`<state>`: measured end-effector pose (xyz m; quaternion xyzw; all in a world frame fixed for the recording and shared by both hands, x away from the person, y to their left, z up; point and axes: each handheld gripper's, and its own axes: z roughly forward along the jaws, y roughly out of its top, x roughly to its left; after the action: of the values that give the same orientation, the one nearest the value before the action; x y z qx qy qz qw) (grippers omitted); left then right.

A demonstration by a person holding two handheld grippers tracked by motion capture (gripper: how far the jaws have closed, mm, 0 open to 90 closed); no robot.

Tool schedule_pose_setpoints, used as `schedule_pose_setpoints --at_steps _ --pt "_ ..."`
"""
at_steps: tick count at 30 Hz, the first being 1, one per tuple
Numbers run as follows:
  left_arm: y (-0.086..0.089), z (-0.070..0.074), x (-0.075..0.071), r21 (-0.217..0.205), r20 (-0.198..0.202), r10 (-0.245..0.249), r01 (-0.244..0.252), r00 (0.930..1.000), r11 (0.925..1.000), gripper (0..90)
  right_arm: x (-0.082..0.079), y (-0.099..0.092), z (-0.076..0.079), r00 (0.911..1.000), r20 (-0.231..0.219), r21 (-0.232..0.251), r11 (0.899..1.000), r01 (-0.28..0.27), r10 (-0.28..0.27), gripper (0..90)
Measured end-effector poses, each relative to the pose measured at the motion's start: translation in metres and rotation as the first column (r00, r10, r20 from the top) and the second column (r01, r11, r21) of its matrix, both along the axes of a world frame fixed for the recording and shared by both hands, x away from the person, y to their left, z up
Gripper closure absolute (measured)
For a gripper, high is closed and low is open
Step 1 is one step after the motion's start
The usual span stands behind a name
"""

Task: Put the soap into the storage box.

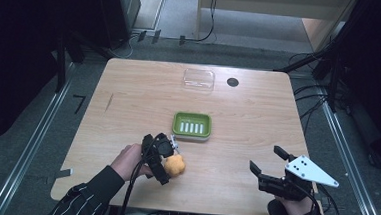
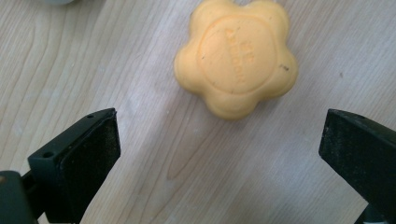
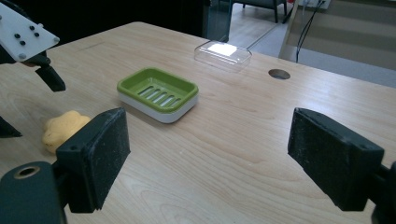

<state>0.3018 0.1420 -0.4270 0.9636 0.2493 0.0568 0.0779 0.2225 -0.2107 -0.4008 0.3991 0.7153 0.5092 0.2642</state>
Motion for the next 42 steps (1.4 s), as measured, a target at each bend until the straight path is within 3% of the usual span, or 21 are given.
schedule_pose_setpoints --at_steps 17,24,34,42 --pt "-0.025 -0.007 0.011 0.022 -0.015 -0.042 0.043 0.9990 0.9989 0.0 0.000 0.000 0.000 1.0000 0.000 0.001 1.000 0.001 -0.001 13.5" --pt "-0.035 -0.012 0.015 0.057 -0.030 -0.063 0.065 0.9976 0.9963 0.0 0.000 -0.001 0.000 1.0000 0.000 0.004 1.000 0.004 -0.004 13.5" --pt "-0.045 -0.022 0.021 0.099 -0.067 -0.066 0.072 0.9956 0.9924 0.0 0.000 -0.001 0.000 1.0000 0.001 0.006 1.000 0.005 -0.005 13.5" --pt "-0.047 -0.026 0.022 0.103 -0.080 -0.060 0.068 0.9950 0.9924 2.6 0.000 -0.002 0.000 1.0000 0.003 0.006 1.000 0.004 -0.004 13.5"
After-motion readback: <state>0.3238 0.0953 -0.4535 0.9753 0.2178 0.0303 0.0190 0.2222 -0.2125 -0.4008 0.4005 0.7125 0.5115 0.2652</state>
